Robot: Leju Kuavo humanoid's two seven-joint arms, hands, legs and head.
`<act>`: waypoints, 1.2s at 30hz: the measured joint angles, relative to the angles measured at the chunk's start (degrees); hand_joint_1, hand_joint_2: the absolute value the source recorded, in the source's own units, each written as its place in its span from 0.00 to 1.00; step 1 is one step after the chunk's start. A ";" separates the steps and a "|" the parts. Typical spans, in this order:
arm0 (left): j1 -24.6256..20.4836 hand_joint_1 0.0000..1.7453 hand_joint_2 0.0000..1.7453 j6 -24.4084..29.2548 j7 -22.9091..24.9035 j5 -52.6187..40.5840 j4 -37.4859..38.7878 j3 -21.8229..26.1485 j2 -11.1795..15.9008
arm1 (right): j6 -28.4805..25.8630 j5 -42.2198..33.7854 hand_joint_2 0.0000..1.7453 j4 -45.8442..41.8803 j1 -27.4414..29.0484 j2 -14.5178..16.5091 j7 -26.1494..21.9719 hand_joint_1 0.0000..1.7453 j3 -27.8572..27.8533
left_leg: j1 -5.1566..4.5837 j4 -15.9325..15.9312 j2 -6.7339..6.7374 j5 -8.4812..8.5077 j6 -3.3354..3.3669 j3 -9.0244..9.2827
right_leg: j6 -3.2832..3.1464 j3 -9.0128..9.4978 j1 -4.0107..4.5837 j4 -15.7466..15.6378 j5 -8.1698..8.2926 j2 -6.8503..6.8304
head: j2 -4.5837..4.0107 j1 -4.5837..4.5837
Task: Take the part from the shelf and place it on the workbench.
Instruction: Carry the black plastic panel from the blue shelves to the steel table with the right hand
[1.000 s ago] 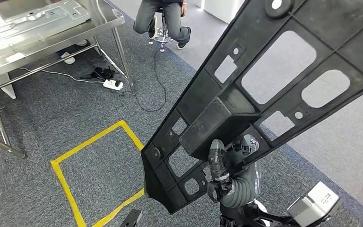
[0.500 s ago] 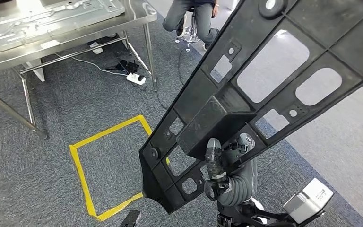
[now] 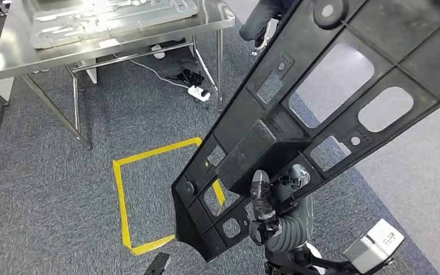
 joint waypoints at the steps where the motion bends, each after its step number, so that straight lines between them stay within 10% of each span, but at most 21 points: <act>1: 0.08 0.00 1.00 -0.02 0.17 -0.04 0.00 -0.02 0.01 | 0.01 0.10 1.00 0.00 -0.04 0.02 -0.01 1.00 0.00 | -0.03 0.50 0.91 -0.31 -0.31 -0.28 | -0.38 0.25 -0.03 -0.28 0.12 -0.59 | 0.00 -0.12; 4: -0.16 0.00 1.00 -0.03 0.92 -0.25 0.00 -0.08 0.02 | 0.03 0.50 1.00 0.03 -0.02 0.07 0.01 1.00 -0.01 | -0.06 8.08 5.55 -4.03 -1.07 -4.04 | -1.20 0.86 0.00 -0.80 0.11 -2.83 | -0.01 -0.60; 7: -0.29 0.00 1.00 -0.03 1.48 -0.37 0.00 -0.11 0.03 | 0.03 0.82 1.00 0.23 0.07 0.07 0.10 1.00 -0.01 | 0.22 13.96 6.70 -5.47 -1.44 -7.23 | -1.50 1.11 0.25 -0.77 -0.27 -5.19 | -0.01 -0.66; 12: -0.38 0.00 1.00 -0.03 1.87 -0.39 0.00 -0.36 0.06 | 0.03 1.41 1.00 0.31 0.02 0.08 0.19 1.00 0.00 | -0.60 0.17 10.39 0.18 -0.26 0.11 | -0.71 2.03 0.56 -0.80 -1.16 -8.19 | -0.01 -0.60; 15: -0.27 0.00 1.00 -0.02 1.94 -0.40 0.00 -0.47 0.09 | 0.03 1.49 1.00 0.31 -0.03 0.11 0.21 1.00 -0.01 | -0.84 -0.78 9.25 0.18 0.57 0.44 | 0.20 2.58 0.75 -1.32 -1.45 -9.36 | 0.00 -0.56; 18: -0.28 0.00 1.00 -0.01 1.98 -0.39 0.00 -0.55 0.10 | 0.02 1.55 1.00 0.31 -0.10 0.20 0.19 1.00 0.00 | -0.35 -1.86 7.49 0.58 1.52 1.39 | 0.89 1.38 0.44 2.48 -4.09 -6.17 | 0.01 -0.24; 22: -0.35 0.00 1.00 -0.02 1.99 -0.38 0.00 -0.62 0.06 | -0.03 1.56 1.00 0.37 0.24 0.13 0.22 1.00 0.00 | -0.39 -1.88 4.90 0.46 1.99 1.53 | 1.17 -5.72 0.30 15.03 -8.05 -3.16 | -0.01 0.20; 26: -0.36 0.00 1.00 -0.07 1.99 -0.43 0.00 -1.03 0.04 | -0.05 1.66 1.00 0.40 0.26 0.12 0.22 1.00 0.01 | -0.22 -0.84 1.73 -0.08 1.29 1.32 | 1.36 -1.73 -0.37 3.51 -0.77 -0.59 | -0.01 0.26; 30: -0.34 0.00 1.00 -0.43 2.27 -0.49 0.00 -1.27 0.09 | -0.04 1.57 1.00 0.45 0.23 0.17 -0.28 1.00 0.01 | 0.08 -0.41 -0.32 -0.16 -0.16 0.47 | 0.36 0.00 -0.23 -0.09 0.01 0.38 | -0.01 0.28; 33: -0.19 0.00 1.00 -1.11 2.55 -0.21 0.00 -1.44 0.12 | -0.02 -0.91 1.00 0.28 0.20 0.36 -2.17 1.00 0.01 | 0.04 2.83 3.29 -1.99 -0.93 -1.10 | -0.87 0.66 -0.21 -0.80 0.26 -1.08 | -0.01 -0.04; 36: -0.44 0.00 1.00 -1.70 2.39 0.08 0.00 -1.45 0.19 | -0.01 -2.83 1.00 0.02 0.32 0.42 -3.35 1.00 0.00 | 0.09 12.73 6.38 -5.91 -1.40 -6.15 | -1.40 0.99 0.13 -0.90 -0.04 -2.47 | -0.01 -0.36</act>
